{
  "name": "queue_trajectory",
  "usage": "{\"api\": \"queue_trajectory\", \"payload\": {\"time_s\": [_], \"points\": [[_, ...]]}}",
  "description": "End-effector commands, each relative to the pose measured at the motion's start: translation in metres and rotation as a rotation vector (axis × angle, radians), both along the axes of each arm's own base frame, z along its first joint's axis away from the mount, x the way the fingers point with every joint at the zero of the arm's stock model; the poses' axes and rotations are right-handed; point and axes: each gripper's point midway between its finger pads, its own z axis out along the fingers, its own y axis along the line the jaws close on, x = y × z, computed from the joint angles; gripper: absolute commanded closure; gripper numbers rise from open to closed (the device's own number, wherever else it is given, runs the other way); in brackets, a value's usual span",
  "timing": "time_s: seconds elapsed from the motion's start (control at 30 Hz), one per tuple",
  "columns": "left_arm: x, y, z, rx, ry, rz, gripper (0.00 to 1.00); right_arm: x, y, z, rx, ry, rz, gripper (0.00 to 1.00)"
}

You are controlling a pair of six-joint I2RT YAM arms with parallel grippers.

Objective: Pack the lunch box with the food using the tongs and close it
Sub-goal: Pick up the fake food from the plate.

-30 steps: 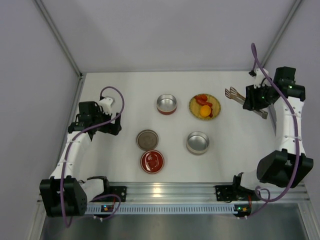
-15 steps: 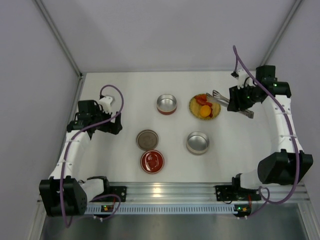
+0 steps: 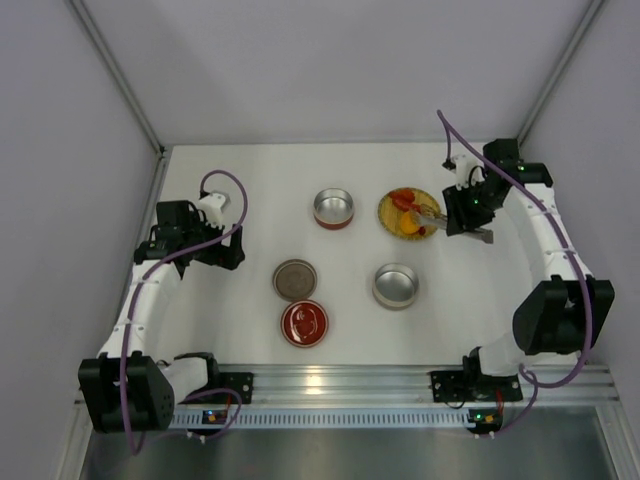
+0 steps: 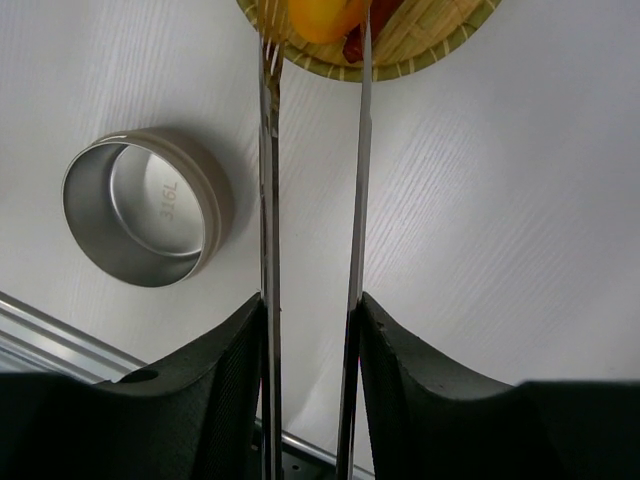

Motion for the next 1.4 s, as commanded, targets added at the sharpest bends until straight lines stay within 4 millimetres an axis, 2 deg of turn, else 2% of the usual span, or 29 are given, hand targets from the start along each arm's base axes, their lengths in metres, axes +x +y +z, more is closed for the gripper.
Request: {"api": "queue_trajectory", "payload": {"time_s": [0.0,0.47,0.7,1.03,1.2,1.3,1.37], "points": [[0.006,-0.002,0.008,-0.008,-0.026,-0.011,0.02,0.017,0.000,0.003,-0.028,-0.065,-0.013,0.61],[0.003,-0.001,-0.002,0.002,-0.012,-0.007,0.02,0.031,-0.004,-0.016,-0.054,-0.061,-0.033,0.62],[0.005,0.001,-0.003,0.007,-0.011,-0.002,0.02,0.033,0.000,-0.017,-0.039,-0.059,-0.028,0.65],[0.008,0.000,-0.003,0.004,-0.009,-0.001,0.02,0.033,0.002,-0.019,-0.031,-0.049,-0.021,0.81],[0.007,0.000,-0.003,0.004,-0.004,-0.001,0.02,0.030,0.006,-0.010,-0.006,-0.053,-0.009,0.92],[0.007,0.001,-0.002,0.005,-0.004,0.000,0.02,0.026,0.010,0.007,0.013,-0.075,0.011,1.00],[0.008,0.001,-0.001,0.005,-0.004,0.002,0.02,0.021,0.011,0.020,0.031,-0.104,0.023,1.00]]}}
